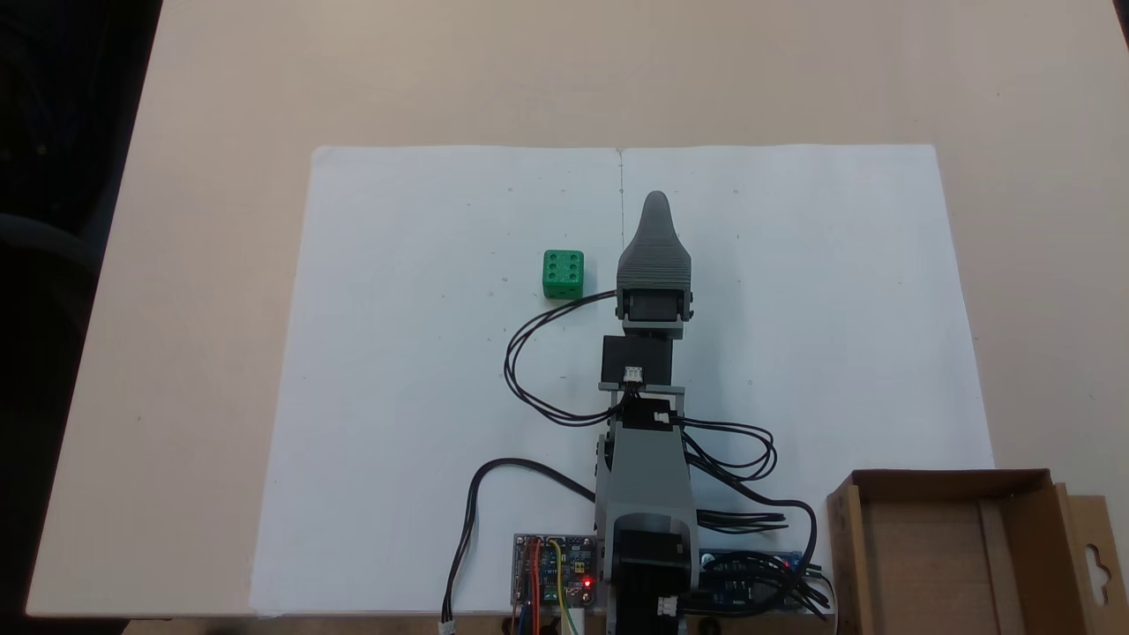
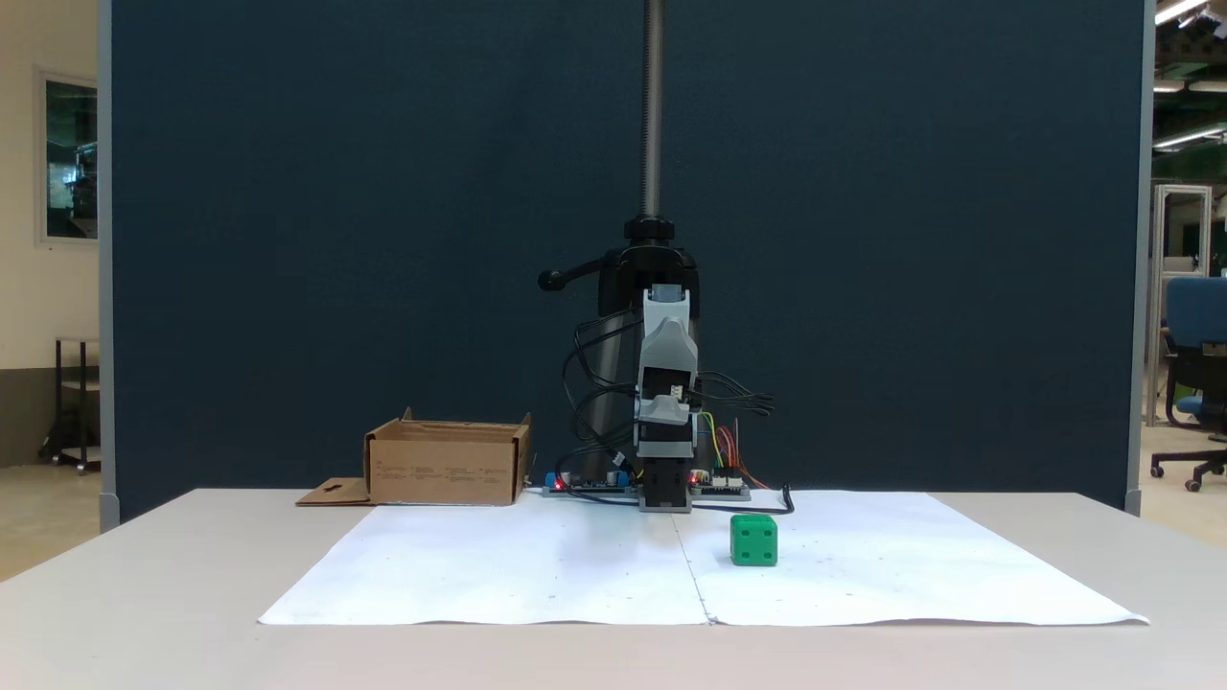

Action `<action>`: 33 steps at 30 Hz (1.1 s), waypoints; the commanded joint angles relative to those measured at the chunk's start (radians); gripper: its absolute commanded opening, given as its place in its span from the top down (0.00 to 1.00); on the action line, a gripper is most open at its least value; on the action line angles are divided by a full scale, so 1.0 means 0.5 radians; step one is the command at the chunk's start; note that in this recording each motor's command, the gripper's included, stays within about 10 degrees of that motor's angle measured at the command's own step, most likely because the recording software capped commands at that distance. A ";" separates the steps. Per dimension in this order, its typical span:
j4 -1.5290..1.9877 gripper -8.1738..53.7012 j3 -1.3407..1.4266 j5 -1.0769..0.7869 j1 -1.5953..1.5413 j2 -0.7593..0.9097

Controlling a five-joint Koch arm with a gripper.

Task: Grasp a green dice and put it in the bin.

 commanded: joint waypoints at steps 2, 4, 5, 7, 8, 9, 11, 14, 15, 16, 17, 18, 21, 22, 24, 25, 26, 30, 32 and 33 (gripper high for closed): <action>0.193 0.18 0.132 0.046 -0.123 0.227; 0.193 0.18 0.132 0.043 -0.117 0.227; 0.193 0.18 0.132 0.046 -0.117 0.227; 0.193 0.18 0.132 0.046 -0.117 0.227; 0.196 0.18 0.132 0.043 -0.117 0.227; 0.193 0.18 0.132 0.043 -0.117 0.227; 0.199 0.18 0.132 0.040 -0.117 0.227; 0.202 0.20 0.129 0.034 -0.135 0.227; 0.209 0.20 0.120 0.034 -0.141 0.227; 0.242 0.20 0.095 0.034 -0.153 0.227; 0.313 0.20 0.049 0.034 -0.163 0.227; 0.402 0.20 -0.012 0.034 -0.156 0.227; 0.816 0.20 -0.255 0.034 -0.135 0.230; 0.938 0.20 -0.331 0.034 -0.126 0.230; 1.227 0.20 -0.500 0.034 -0.107 0.230; 1.368 0.20 -0.586 0.034 -0.107 0.230; 1.509 0.20 -0.657 0.034 -0.101 0.230; 2.036 0.20 -0.862 0.034 -0.080 0.230; 2.309 0.20 -0.960 0.034 -0.071 0.230; 2.451 0.20 -1.028 0.037 -0.061 0.230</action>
